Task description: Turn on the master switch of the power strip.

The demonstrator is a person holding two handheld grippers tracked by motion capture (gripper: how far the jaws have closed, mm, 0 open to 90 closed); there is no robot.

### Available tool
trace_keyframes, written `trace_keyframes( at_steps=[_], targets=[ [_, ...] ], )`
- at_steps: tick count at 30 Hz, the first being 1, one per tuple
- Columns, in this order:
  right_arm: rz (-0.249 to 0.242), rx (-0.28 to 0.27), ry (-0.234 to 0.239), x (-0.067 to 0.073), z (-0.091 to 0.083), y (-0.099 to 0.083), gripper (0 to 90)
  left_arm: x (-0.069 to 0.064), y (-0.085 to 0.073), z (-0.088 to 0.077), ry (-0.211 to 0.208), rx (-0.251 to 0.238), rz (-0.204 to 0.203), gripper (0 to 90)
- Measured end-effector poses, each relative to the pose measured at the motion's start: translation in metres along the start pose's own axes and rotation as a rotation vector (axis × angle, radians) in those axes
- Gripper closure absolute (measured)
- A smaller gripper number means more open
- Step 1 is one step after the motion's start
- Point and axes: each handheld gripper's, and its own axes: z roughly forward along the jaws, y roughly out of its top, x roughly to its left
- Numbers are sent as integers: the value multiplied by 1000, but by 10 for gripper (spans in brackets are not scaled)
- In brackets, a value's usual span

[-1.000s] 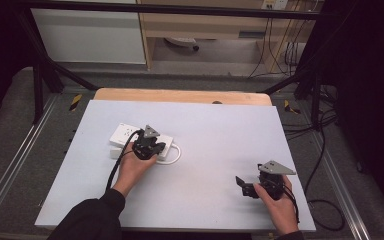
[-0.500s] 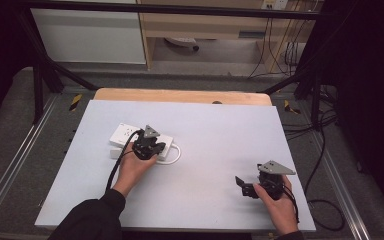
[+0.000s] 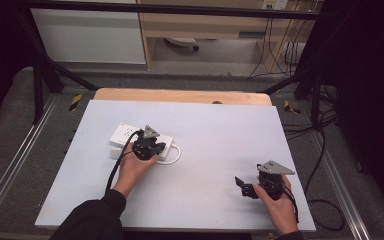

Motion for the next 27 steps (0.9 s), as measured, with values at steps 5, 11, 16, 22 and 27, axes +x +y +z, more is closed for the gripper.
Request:
trace_keyframes(
  at_steps=[5,11,16,22,27],
  targets=[
    [1,1,1,0,0,0,43,1,-1,0,-5,-8,-12,900],
    [0,2,1,0,0,0,43,1,-1,0,-7,-7,-15,900],
    [1,2,2,0,0,0,43,1,-1,0,-2,-9,-10,900],
    [1,2,3,0,0,0,43,1,-2,0,-5,-16,-14,900],
    [1,2,3,0,0,0,43,2,-2,0,-10,-15,-15,900]
  ],
)
